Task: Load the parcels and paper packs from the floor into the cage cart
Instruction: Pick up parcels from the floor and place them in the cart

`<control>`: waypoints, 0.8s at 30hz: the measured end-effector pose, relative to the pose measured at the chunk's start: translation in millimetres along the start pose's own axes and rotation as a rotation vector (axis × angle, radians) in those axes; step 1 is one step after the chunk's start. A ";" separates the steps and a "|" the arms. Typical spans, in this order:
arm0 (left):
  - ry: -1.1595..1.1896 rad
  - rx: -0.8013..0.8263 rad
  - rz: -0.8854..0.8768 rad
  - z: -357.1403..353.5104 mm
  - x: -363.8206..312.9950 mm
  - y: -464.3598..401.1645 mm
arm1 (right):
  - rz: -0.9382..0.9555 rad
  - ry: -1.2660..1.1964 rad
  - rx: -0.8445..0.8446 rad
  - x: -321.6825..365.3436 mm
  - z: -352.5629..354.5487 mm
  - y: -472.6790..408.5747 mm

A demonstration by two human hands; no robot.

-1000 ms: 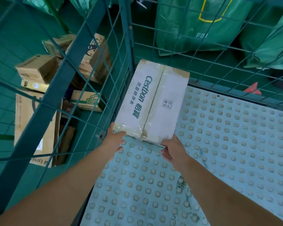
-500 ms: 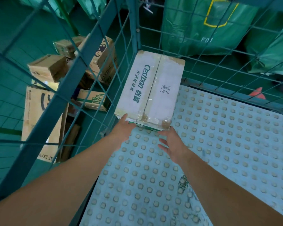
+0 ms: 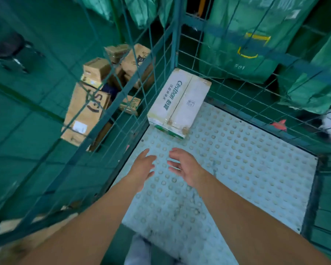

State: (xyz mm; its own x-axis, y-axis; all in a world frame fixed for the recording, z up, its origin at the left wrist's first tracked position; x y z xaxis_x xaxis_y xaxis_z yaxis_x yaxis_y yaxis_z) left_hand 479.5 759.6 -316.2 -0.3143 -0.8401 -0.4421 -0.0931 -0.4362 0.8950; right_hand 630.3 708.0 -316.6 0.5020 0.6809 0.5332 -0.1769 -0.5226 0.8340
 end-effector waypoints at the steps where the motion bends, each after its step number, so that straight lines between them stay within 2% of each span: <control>1: 0.028 -0.019 0.001 6.7 7.1 25.4 | 0.004 0.015 0.021 0.3 -3.5 22.4; 4: 0.093 -0.095 0.019 26.3 33.6 113.0 | -0.002 0.078 0.093 -4.5 -15.4 102.1; 10: 0.191 -0.235 0.033 69.3 96.2 234.7 | -0.018 0.230 0.239 -35.9 -45.9 201.6; 17: 0.407 -0.406 0.101 124.3 214.2 323.2 | -0.096 0.470 0.429 -124.2 -104.2 281.3; 24: 0.772 -0.540 0.138 155.8 331.9 389.0 | -0.133 0.794 0.615 -221.4 -159.0 345.8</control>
State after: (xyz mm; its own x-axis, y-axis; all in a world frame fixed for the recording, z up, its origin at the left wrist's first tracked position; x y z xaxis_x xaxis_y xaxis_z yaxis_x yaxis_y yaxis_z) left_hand 191.8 361.3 -105.7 0.4392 -0.7919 -0.4243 0.4076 -0.2453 0.8796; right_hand 323.4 458.1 -123.7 -0.2614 0.7801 0.5685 0.4186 -0.4391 0.7950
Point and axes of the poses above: each hand's wrist, its own y-axis away from the middle knuckle, its own z-axis out of the back of the hand, x = y × z, the point moved 8 cm from there along -y, towards the middle knuckle, and after that the axes turned 5 degrees about z, right-handed, at the moved point
